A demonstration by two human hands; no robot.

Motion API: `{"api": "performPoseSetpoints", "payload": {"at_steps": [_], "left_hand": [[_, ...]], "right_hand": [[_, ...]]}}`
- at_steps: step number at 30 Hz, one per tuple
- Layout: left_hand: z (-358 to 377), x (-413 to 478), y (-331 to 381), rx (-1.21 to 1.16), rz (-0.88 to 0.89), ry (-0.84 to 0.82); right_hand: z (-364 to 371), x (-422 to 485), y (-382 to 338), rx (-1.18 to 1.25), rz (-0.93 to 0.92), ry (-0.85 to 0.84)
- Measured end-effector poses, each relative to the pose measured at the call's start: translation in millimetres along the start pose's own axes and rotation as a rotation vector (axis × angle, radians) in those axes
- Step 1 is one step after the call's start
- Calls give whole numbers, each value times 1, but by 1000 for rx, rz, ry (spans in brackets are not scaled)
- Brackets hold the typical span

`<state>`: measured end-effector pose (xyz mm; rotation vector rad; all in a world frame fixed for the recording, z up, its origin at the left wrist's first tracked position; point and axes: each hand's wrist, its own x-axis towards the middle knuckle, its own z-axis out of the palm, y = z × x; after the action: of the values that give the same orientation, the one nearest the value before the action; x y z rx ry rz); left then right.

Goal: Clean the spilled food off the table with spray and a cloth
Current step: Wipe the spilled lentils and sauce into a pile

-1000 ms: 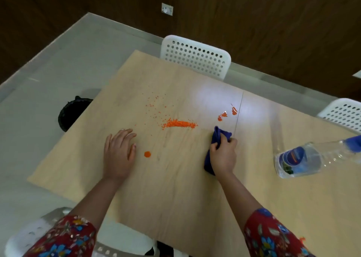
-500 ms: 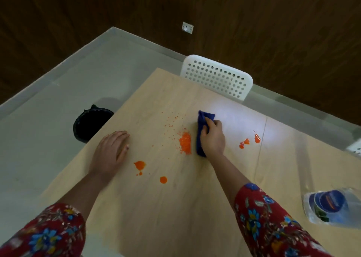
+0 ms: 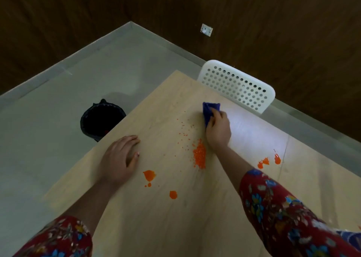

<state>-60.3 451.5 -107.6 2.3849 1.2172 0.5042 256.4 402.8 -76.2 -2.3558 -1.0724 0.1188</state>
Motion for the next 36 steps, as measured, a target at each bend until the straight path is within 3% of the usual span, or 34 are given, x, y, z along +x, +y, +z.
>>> {"api": "performPoseSetpoints", "payload": {"at_steps": [2, 4, 12, 15, 19, 22, 24, 26, 31, 36], "left_hand": [[1, 0, -3, -7, 8, -2], [1, 1, -4, 1, 8, -5], [1, 2, -5, -2, 30, 7], [2, 1, -5, 3, 35, 6], [1, 0, -5, 17, 33, 0], [1, 0, -4, 24, 36, -5], [1, 0, -3, 22, 30, -10], [1, 0, -3, 19, 22, -5], [1, 0, -4, 28, 22, -4], [1, 0, -5, 28, 29, -6]], "right_hand": [[9, 28, -4, -18, 47, -50], [21, 50, -13, -34, -24, -118], [28, 87, -44, -189, -646, -606], [8, 59, -30, -225, -731, -686], [-31, 27, -1, -105, -642, -722], [-63, -1, 20, 147, -278, -390], [-72, -27, 44, 117, -1, -225], [-68, -50, 62, 2, 113, -163], [-32, -52, 42, -11, 88, -72], [-9, -43, 2, 30, -34, -203]]}}
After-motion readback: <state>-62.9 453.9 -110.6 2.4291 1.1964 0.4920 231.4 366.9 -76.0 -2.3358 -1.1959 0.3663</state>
